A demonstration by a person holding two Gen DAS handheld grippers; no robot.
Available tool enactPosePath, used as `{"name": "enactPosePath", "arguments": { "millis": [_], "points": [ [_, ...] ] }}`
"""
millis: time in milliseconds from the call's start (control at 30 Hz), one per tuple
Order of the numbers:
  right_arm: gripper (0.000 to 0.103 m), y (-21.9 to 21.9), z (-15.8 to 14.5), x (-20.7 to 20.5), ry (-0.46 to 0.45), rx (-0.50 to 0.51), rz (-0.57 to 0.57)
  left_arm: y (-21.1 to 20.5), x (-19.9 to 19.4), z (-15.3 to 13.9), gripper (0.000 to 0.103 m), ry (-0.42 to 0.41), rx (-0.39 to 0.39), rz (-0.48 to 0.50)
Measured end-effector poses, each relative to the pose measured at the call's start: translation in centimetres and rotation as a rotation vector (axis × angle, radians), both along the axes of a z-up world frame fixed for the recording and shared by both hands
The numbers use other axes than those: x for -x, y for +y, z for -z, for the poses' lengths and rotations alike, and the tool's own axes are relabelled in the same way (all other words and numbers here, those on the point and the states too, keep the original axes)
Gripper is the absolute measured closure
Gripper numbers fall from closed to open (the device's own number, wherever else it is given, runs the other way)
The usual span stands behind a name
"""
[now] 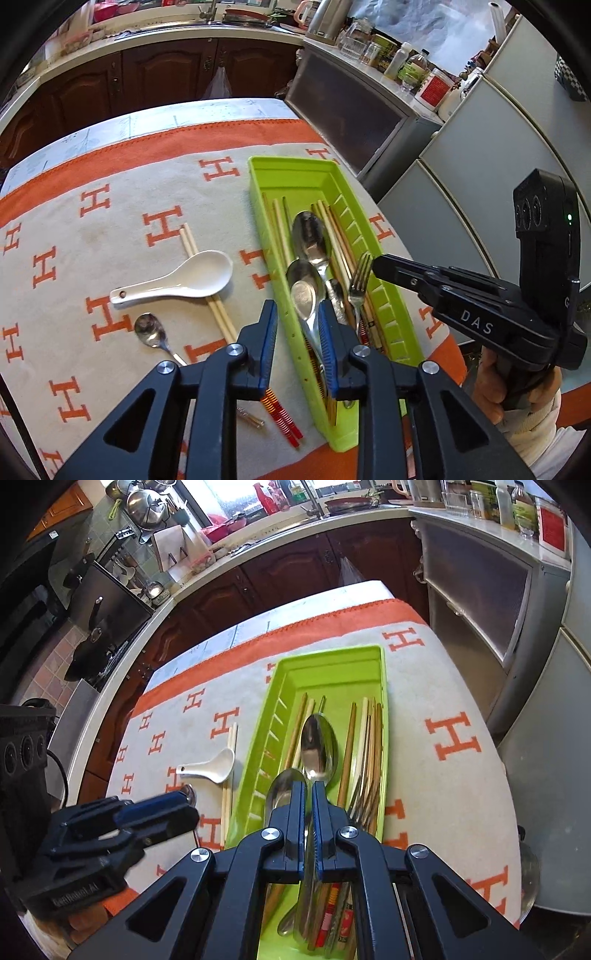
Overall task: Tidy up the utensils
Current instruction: 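Carry both metal spoons into the green tray and open both grippers, then close the right gripper on the gold-handled metal teaspoon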
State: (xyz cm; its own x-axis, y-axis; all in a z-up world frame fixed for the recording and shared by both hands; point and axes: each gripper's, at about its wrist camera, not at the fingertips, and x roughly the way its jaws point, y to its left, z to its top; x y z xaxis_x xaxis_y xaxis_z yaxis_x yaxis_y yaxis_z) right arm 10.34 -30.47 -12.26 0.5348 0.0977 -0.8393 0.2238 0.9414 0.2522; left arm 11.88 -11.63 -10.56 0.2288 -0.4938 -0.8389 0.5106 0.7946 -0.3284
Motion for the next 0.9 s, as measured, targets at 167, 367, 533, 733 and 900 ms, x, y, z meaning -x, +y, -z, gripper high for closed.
{"name": "enactPosePath", "arguments": {
  "millis": [167, 367, 533, 733, 900],
  "points": [
    [0.099, 0.4, 0.0, 1.7, 0.013, -0.004, -0.002, 2.2, 0.3, -0.4, 0.057, -0.003, -0.008, -0.048],
    [0.099, 1.4, -0.3, 2.6, 0.019, -0.030, -0.019, 5.4, 0.6, -1.0, 0.052, -0.010, -0.004, -0.125],
    [0.098, 3.0, -1.1, 3.4, 0.008, -0.034, -0.060, 7.7, 1.5, -1.6, 0.042, -0.031, -0.028, -0.179],
    [0.097, 5.5, -1.9, 3.8, 0.004, -0.029, -0.119, 10.3, 2.8, -2.2, 0.038, -0.063, -0.060, -0.228],
    [0.094, 7.9, -2.2, 3.8, 0.011, -0.027, -0.176, 12.0, 3.5, -2.4, 0.036, -0.073, -0.069, -0.253]
  ]
}}
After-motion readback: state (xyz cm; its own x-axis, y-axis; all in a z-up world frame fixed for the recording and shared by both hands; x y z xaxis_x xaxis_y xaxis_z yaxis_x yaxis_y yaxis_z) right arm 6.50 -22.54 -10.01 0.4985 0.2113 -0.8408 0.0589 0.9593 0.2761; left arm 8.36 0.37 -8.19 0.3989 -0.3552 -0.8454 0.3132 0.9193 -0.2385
